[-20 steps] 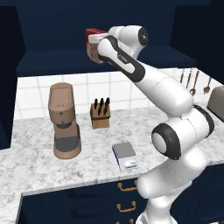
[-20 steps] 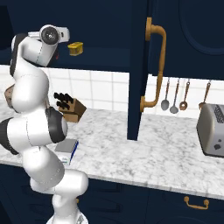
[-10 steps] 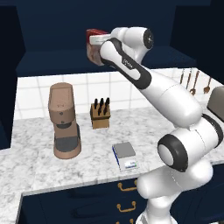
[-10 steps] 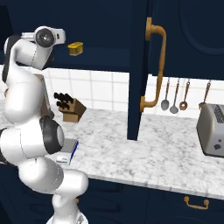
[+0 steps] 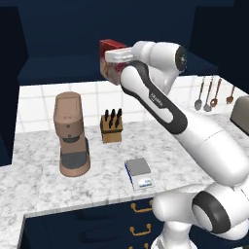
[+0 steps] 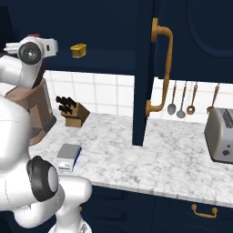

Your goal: Pick the cereal and place it on the digital scale for weighing, and close the cabinet.

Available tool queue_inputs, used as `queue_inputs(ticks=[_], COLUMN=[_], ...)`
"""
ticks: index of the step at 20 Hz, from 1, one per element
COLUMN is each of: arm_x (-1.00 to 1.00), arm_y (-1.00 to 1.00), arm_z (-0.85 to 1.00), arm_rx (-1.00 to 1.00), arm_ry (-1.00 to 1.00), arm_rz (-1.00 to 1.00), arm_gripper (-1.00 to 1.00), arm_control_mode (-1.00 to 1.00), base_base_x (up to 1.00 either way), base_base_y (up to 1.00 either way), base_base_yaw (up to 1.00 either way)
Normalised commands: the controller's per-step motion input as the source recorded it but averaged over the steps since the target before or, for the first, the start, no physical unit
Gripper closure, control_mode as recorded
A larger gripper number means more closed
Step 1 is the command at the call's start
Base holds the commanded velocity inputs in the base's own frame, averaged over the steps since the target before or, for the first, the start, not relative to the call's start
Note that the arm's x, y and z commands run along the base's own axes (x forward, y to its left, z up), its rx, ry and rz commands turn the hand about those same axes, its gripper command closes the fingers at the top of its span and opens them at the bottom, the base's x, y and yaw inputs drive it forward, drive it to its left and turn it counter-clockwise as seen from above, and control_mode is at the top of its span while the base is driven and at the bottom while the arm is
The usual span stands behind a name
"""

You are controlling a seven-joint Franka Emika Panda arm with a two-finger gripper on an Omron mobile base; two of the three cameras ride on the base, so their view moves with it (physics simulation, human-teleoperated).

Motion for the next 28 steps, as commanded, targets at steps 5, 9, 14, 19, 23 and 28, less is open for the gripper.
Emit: queue_inputs(ticks=[5,9,14,19,23,28], arm_x=[-1.00,-0.76,-0.41,-0.39,-0.32,-0.42], arm_y=[-0.12,-0.32,-0.39,-0.43,-0.35,-0.38], arm_z=[-0.05,-0.31,-0.37,-0.26,-0.55,-0.56], arm_rx=[-0.02,-0.07,-0.03,0.00,0.00,0.00], arm_ry=[0.16,0.18,0.00,0.01,0.09,0.08], arm_rz=[0.00,0.00,0.01,0.00,0.01,0.06], arm_gripper=[1.00,1.00,1.00,1.00,1.00,1.00], arm_control_mode=[-1.00,-1.00,-1.00,-1.00,-1.00,-1.00], base_base_x=[0.00,0.00,0.00,0.00,0.00,0.00], base_base_y=[0.00,0.00,0.00,0.00,0.00,0.00], base_base_yaw=[0.00,0.00,0.00,0.00,0.00,0.00])
